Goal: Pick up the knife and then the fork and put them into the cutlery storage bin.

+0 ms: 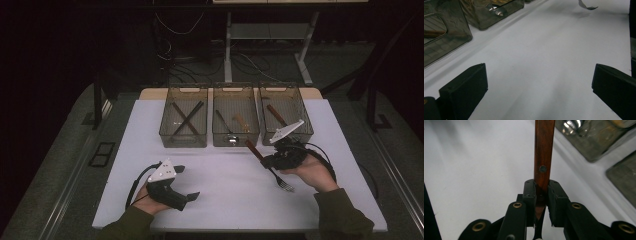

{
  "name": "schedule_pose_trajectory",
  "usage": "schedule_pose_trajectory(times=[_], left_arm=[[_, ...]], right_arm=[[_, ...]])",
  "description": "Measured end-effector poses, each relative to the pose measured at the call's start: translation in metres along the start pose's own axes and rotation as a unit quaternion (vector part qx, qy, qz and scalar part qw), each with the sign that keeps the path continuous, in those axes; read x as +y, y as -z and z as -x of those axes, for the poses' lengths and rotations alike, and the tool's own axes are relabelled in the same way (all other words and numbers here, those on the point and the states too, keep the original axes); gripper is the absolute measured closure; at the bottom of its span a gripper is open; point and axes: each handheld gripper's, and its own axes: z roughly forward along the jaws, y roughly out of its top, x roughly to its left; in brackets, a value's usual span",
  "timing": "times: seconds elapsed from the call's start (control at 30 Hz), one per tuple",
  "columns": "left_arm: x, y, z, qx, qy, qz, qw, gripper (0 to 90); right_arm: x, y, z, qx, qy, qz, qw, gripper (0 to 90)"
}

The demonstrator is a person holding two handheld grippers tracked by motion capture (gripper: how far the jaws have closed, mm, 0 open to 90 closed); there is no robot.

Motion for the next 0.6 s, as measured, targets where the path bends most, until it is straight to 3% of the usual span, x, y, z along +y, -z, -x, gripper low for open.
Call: schedule_pose_trajectory(times=[0.27,0.6], left_arm=[[-0.001,0.0,-0.002,-0.002,-0.006,-0.001,1.0,0.0],[-0.003,0.004,-0.006,0.004,0.006,-0.001,1.0,0.0]], right_arm=[[-0.001,0.018,0.014,-0.016,-0.023,0.045,0.9986,77.8],[0.0,0.044,0.035,-0.041,-0.054,0.102,0.9925,77.8]])
